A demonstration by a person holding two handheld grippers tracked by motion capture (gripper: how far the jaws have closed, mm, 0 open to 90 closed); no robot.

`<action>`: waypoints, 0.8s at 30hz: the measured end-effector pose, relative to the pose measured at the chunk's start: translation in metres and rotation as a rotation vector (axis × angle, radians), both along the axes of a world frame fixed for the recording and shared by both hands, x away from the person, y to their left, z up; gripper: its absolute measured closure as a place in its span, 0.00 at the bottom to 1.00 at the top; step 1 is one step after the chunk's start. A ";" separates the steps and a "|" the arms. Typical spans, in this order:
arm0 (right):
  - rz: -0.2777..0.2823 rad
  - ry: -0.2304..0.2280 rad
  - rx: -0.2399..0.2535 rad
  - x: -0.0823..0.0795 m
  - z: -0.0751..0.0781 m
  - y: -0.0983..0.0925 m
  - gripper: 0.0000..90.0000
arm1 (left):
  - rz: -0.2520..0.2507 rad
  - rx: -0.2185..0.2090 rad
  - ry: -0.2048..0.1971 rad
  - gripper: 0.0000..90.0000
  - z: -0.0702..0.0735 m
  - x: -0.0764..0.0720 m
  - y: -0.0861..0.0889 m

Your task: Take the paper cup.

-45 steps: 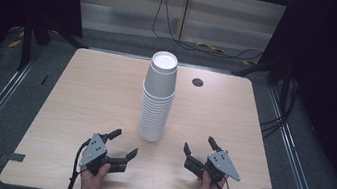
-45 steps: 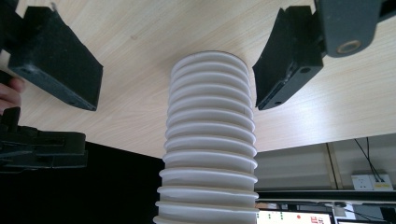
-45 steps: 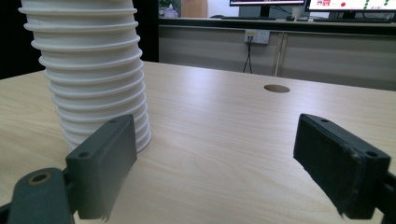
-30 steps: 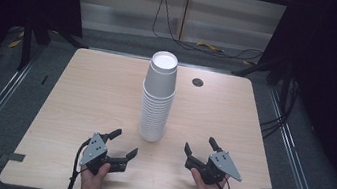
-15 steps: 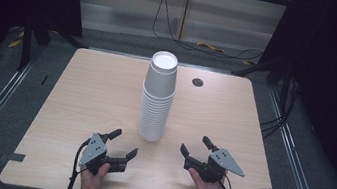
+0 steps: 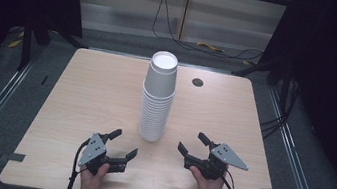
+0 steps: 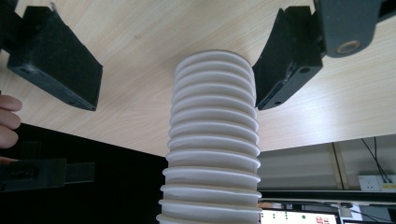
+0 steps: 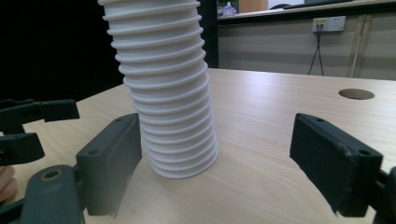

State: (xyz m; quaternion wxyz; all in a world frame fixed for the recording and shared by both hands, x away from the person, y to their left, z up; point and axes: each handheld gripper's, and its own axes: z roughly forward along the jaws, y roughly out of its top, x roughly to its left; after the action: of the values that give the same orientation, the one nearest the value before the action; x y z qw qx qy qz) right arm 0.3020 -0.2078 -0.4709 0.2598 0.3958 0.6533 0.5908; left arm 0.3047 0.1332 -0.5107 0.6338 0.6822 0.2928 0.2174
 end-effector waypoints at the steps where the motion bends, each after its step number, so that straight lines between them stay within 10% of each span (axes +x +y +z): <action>1: 0.004 -0.002 0.000 0.000 0.001 0.000 0.18 | 0.002 0.000 0.000 0.17 0.000 0.000 0.000; 24: 0.161 0.004 0.011 0.014 0.049 0.009 0.21 | 0.000 0.001 0.000 0.17 0.000 0.000 0.001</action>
State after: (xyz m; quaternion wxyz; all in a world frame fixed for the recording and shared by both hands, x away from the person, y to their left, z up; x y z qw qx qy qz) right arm 0.3162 -0.1990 -0.4217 0.2080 0.3447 0.6800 0.6127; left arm 0.3048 0.1338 -0.5107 0.6334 0.6826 0.2926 0.2172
